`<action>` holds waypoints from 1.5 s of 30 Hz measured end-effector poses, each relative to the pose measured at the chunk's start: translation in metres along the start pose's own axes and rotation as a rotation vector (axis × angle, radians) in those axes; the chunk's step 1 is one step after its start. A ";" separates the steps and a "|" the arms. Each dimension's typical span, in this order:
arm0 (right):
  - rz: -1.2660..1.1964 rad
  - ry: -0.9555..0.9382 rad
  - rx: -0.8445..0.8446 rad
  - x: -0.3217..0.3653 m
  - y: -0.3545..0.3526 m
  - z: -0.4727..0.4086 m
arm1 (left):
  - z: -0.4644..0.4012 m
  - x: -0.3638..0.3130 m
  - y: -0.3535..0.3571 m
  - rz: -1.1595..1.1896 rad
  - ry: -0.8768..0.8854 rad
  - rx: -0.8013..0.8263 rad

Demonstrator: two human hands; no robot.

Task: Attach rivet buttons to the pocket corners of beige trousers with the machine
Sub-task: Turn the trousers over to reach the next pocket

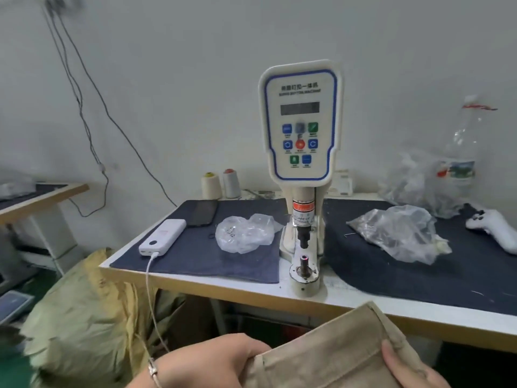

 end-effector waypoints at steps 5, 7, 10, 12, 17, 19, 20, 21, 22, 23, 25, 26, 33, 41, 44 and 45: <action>0.256 0.349 0.200 -0.025 0.004 -0.005 | 0.004 0.030 0.000 0.466 0.035 -0.035; 0.304 0.364 0.316 -0.023 0.013 -0.005 | -0.001 0.030 -0.006 0.579 0.075 -0.122; 0.303 0.375 0.456 -0.019 0.036 0.002 | -0.009 0.031 -0.016 0.682 0.121 -0.245; 0.273 0.397 0.497 -0.021 0.045 0.007 | -0.013 0.033 -0.022 0.765 0.132 -0.307; 0.195 0.405 0.366 -0.012 0.035 -0.006 | -0.015 0.044 -0.031 0.763 0.063 -0.267; 0.202 0.410 0.351 -0.008 0.031 -0.010 | -0.013 0.043 -0.034 0.606 0.027 -0.251; 0.209 0.415 0.343 -0.007 0.029 -0.012 | -0.012 0.042 -0.037 0.524 0.017 -0.253; 0.210 0.422 0.340 -0.007 0.028 -0.012 | -0.011 0.040 -0.038 0.471 0.023 -0.253; 0.207 0.423 0.338 -0.007 0.028 -0.012 | -0.009 0.037 -0.039 0.449 0.038 -0.252; 0.204 0.425 0.344 -0.008 0.028 -0.011 | -0.008 0.035 -0.039 0.444 0.054 -0.255; 0.202 0.426 0.355 -0.009 0.027 -0.009 | -0.006 0.033 -0.039 0.447 0.071 -0.285; 0.207 0.426 0.367 -0.010 0.027 -0.007 | -0.006 0.032 -0.038 0.466 0.080 -0.303; 0.422 0.313 0.486 -0.003 0.036 -0.006 | -0.014 0.021 -0.013 0.663 0.138 -0.182; 0.406 0.157 0.344 0.007 0.032 -0.020 | -0.003 0.026 -0.022 0.441 0.203 -0.320; 0.535 0.029 0.422 0.018 0.038 -0.019 | 0.001 0.023 -0.030 0.484 0.261 -0.387; 0.616 -0.042 0.506 0.022 0.045 -0.016 | 0.001 0.021 -0.032 0.498 0.277 -0.395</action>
Point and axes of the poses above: each hand's wrist, its own z-axis away from the middle knuckle, its own y-axis out of the palm, x = y × z, the point moved 10 cm from there along -z, towards the middle knuckle, and after that the axes turned 6 degrees about -z, right-handed, at the moved point
